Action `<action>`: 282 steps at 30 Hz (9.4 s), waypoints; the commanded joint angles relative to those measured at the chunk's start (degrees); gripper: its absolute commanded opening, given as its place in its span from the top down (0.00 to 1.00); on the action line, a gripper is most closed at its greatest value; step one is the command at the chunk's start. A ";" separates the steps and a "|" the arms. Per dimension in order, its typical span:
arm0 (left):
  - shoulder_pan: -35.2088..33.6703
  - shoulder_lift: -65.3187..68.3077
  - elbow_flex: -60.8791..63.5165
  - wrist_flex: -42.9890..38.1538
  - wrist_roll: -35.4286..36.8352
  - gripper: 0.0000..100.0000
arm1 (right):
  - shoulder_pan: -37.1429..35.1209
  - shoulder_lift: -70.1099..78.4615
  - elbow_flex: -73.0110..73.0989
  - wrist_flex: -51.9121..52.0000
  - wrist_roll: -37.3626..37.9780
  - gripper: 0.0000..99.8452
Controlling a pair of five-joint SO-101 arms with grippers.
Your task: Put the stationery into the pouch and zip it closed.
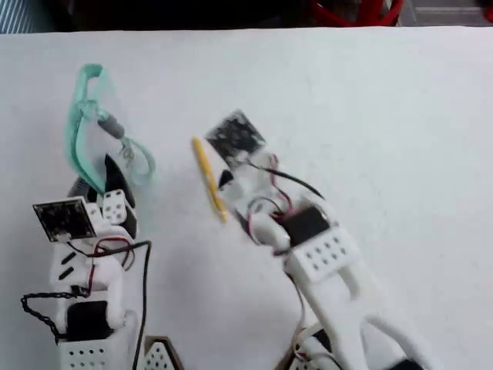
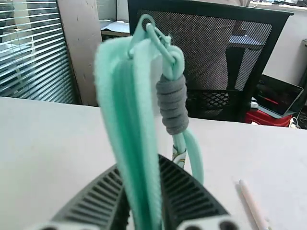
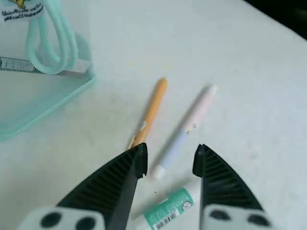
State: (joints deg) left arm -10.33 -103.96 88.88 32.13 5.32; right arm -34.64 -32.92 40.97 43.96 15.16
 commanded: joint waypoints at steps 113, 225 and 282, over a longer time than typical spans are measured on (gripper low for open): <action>10.07 -0.40 0.18 0.35 2.73 0.95 | -14.02 46.29 -136.70 54.55 -10.20 0.98; 7.25 -0.40 1.23 -0.09 2.90 0.89 | 8.04 69.23 -68.48 16.66 -13.63 0.88; 23.87 -0.40 -3.52 -5.54 2.81 0.98 | 14.90 36.79 -121.85 55.25 -13.27 0.98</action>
State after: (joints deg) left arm 11.12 -103.87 88.09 28.70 7.96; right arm -19.43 11.91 -89.58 99.08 1.98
